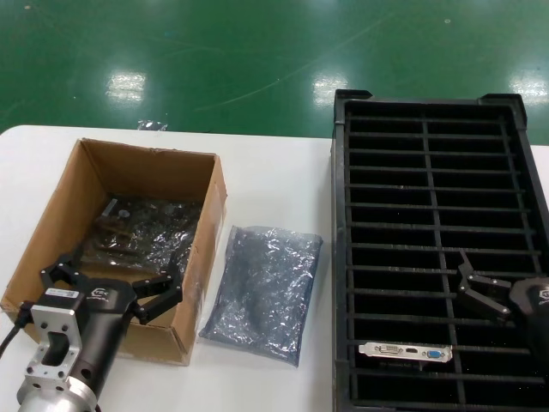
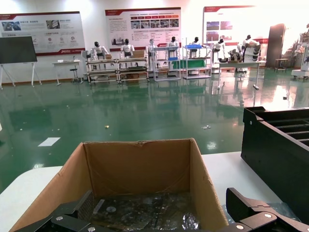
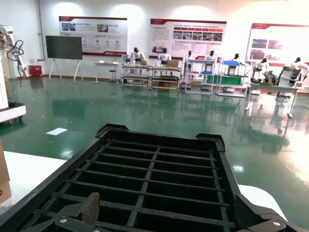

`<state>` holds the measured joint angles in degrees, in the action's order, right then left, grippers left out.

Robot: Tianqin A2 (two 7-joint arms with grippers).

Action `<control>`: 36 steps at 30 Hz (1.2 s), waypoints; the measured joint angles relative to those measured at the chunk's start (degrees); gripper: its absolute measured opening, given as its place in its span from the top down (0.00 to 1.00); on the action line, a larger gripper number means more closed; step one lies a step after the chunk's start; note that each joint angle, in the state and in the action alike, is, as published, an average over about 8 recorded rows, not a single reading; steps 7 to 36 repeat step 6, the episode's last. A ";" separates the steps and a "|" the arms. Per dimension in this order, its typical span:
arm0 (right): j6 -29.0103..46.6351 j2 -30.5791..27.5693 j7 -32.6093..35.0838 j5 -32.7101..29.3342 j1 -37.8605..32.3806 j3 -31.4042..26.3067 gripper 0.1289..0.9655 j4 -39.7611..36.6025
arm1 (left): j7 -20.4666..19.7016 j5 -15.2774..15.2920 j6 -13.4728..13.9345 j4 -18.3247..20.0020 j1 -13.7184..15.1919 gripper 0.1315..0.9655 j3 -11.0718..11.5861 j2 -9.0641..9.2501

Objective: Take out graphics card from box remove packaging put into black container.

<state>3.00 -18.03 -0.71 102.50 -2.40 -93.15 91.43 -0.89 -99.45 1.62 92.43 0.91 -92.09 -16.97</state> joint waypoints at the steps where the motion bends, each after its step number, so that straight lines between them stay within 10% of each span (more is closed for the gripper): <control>1: 0.00 0.00 0.00 0.00 0.00 0.00 0.00 0.00 | 0.00 0.00 0.00 0.00 0.00 0.00 0.00 0.00; 36: 0.00 0.00 0.00 0.00 0.00 0.00 0.00 0.00 | 0.00 0.00 0.00 0.00 0.00 0.00 0.00 0.00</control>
